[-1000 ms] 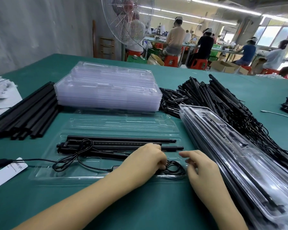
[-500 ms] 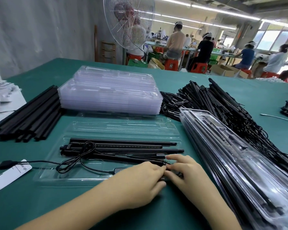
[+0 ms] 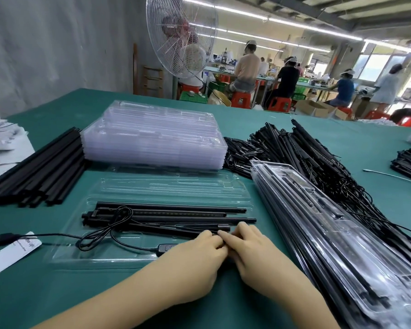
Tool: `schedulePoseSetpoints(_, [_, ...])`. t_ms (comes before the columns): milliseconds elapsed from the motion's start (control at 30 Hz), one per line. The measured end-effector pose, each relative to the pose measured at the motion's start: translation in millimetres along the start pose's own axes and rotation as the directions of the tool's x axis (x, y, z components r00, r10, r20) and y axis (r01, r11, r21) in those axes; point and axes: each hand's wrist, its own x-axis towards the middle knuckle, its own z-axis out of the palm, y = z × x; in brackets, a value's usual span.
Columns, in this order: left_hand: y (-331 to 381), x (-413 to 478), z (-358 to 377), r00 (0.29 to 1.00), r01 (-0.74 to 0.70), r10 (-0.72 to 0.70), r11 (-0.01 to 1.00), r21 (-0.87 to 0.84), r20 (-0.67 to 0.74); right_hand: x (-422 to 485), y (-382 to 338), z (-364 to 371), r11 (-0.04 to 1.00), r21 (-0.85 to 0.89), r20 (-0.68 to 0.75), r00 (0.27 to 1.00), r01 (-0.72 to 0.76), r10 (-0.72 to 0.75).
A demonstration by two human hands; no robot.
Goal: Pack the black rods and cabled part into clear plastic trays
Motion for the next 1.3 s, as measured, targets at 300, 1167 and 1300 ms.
schedulePoseSetpoints(300, [-79,-7,-46,0.954,0.068,-0.177,0.913,-0.403,-0.242,8,-11,4,0.998,-0.003,-0.016,0.998,-0.069,0.069])
schedulePoseSetpoints(1167, [-110,-59,6,0.879,0.474,-0.477,0.876,-0.089,-0.006,29,-49,-1,0.952,-0.023,-0.007,0.952,-0.307,0.307])
schedulePoseSetpoints(1300, [-109,-58,3,0.881,0.471,-0.473,0.876,-0.105,0.002,31,-51,2,0.943,-0.054,-0.026,0.945,-0.328,0.327])
